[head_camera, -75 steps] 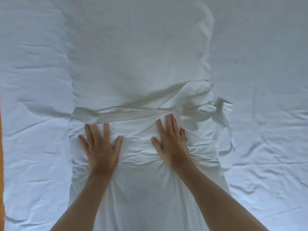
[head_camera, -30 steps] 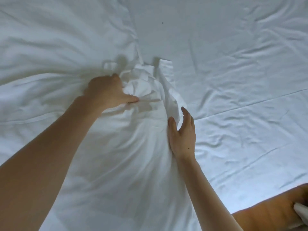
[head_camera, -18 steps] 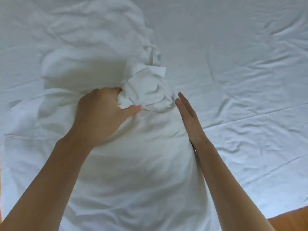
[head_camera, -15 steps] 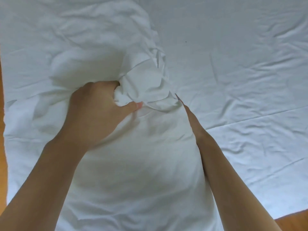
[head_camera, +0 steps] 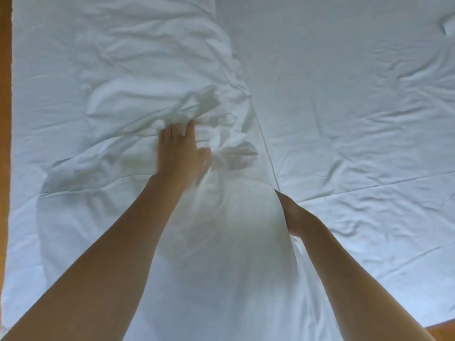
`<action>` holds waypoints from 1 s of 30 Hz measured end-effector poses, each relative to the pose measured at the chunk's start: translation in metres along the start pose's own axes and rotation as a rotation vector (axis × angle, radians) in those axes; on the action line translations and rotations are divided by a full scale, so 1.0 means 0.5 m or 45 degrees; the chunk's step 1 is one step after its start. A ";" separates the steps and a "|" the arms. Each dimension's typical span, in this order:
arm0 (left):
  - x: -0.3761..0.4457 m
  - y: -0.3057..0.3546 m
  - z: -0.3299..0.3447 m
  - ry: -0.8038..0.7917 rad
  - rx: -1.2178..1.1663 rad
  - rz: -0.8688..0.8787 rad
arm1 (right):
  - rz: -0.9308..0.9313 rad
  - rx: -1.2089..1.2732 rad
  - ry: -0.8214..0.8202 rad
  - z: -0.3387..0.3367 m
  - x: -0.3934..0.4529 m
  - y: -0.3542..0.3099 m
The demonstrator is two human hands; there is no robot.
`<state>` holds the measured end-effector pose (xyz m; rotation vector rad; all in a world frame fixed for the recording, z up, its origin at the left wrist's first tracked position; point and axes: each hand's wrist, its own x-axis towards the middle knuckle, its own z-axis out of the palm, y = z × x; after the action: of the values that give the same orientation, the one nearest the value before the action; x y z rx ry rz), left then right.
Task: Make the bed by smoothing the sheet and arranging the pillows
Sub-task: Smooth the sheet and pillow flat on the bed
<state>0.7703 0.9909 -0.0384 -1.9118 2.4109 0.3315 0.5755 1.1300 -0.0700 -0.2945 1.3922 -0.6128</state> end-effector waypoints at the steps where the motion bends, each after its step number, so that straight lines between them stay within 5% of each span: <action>1: -0.008 -0.003 0.009 0.098 -0.019 0.015 | -0.007 0.015 -0.043 -0.010 -0.005 0.009; 4: -0.061 0.008 -0.001 0.371 -0.031 0.186 | -0.095 -0.083 0.126 -0.003 -0.031 0.013; 9: -0.131 -0.009 -0.014 0.416 -0.058 0.284 | -0.545 -0.331 0.636 0.049 -0.066 -0.010; 14: -0.133 -0.125 -0.038 0.480 0.003 0.019 | -1.244 -1.381 0.764 0.178 -0.057 -0.057; 18: -0.138 -0.257 -0.039 0.464 -0.102 -0.315 | -1.081 -1.682 0.597 0.200 0.053 -0.018; 23: -0.147 -0.324 0.056 0.191 -0.141 -0.553 | -0.763 -1.578 0.747 0.142 0.152 0.009; 26: -0.111 -0.330 0.096 0.018 -0.148 -0.544 | -0.695 -1.586 0.743 0.148 0.170 0.003; 30: -0.111 -0.330 0.077 0.184 -0.227 -0.343 | -0.802 -1.453 0.846 0.152 0.134 0.004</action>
<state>0.9394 1.0161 -0.0895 -2.3804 2.2293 0.4189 0.6536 1.0818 -0.1130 -1.5949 2.2186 -0.3487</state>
